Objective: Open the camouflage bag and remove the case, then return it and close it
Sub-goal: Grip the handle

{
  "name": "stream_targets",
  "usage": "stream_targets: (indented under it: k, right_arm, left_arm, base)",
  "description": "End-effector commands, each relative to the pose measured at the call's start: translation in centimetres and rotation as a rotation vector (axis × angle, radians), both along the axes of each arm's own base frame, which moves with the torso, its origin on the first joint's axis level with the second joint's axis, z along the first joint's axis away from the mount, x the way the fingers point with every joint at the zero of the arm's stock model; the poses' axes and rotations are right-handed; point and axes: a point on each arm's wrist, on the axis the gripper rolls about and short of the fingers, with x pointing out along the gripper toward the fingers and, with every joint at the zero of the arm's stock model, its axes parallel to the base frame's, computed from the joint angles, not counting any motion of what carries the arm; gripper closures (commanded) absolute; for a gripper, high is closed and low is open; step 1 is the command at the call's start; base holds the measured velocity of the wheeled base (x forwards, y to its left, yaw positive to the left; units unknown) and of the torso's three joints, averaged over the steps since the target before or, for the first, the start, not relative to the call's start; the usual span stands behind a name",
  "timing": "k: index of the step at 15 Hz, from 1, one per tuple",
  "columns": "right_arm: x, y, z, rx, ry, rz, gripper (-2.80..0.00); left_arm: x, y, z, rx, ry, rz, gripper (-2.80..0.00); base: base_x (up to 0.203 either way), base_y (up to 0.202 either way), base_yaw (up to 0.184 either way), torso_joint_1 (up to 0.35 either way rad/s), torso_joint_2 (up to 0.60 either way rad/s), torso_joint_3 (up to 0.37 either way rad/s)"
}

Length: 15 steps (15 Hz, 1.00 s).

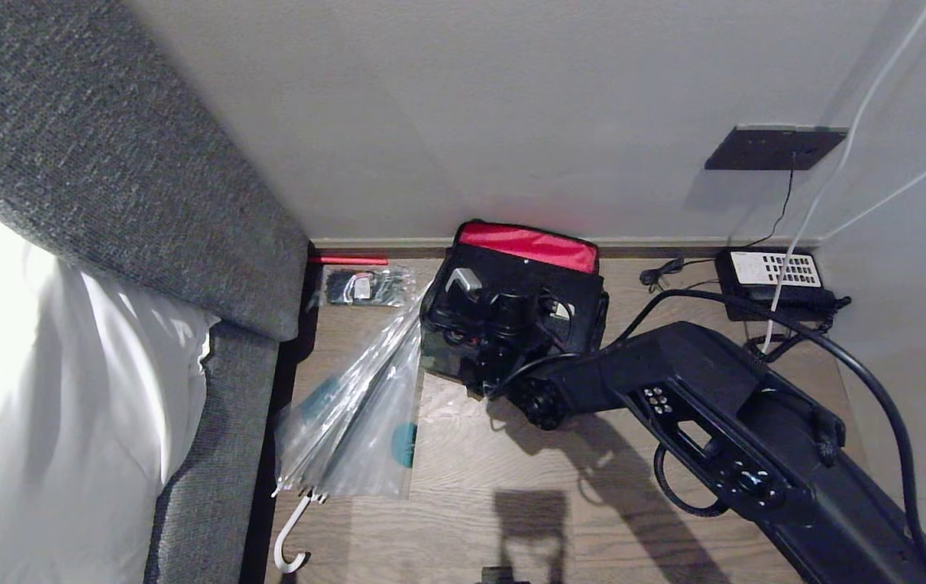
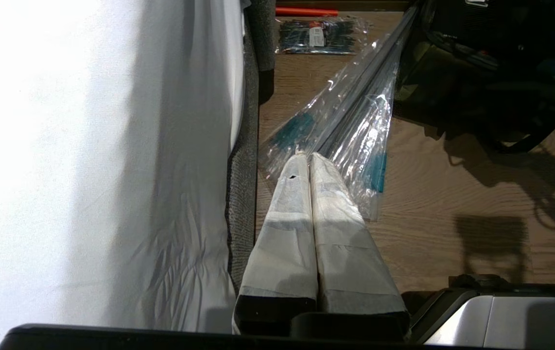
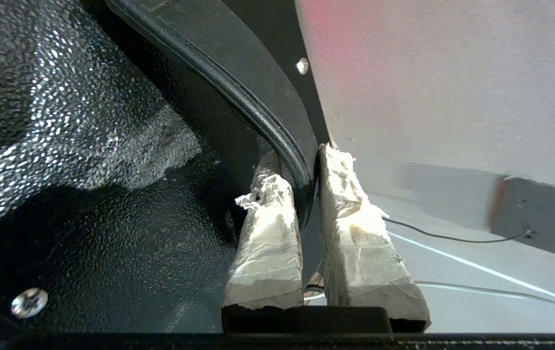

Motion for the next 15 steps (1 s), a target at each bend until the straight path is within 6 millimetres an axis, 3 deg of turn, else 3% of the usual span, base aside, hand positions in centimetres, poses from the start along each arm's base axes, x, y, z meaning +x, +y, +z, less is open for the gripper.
stream_targets:
  k: [1, 3, 6, 9, 15]
  right_arm:
    - [-0.4, -0.1, 1.4, 0.012, -0.018, -0.003, 0.00]
    - [-0.8, -0.4, 1.8, -0.008, 0.005, -0.003, 0.00]
    - [-1.4, -0.9, 4.0, -0.014, 0.016, -0.002, 0.00]
    - [-0.6, -0.3, 1.5, -0.030, 0.036, -0.004, 0.00]
    - [0.2, 0.6, -1.3, -0.031, 0.021, -0.003, 0.00]
  left_arm:
    - [0.0, 0.0, 0.0, 0.000, 0.001, 0.000, 0.00]
    - [0.0, 0.0, 0.0, 0.000, 0.001, 0.000, 0.00]
    - [0.0, 0.0, 0.0, 0.000, 0.001, 0.000, 0.00]
    - [0.0, 0.0, 0.0, 0.000, 0.001, 0.000, 0.00]
    - [0.0, 0.0, 0.0, 0.000, 0.001, 0.000, 0.00]
  base:
    - [0.000, 0.000, 0.000, 0.000, 0.00, 0.000]
    - [0.000, 0.000, 0.000, 0.000, 0.00, 0.000]
    - [0.000, 0.000, 0.000, 0.000, 0.00, 0.000]
    - [0.000, 0.000, 0.000, 0.000, 0.00, 0.000]
    - [0.000, 0.000, 0.000, 0.000, 0.00, 0.000]
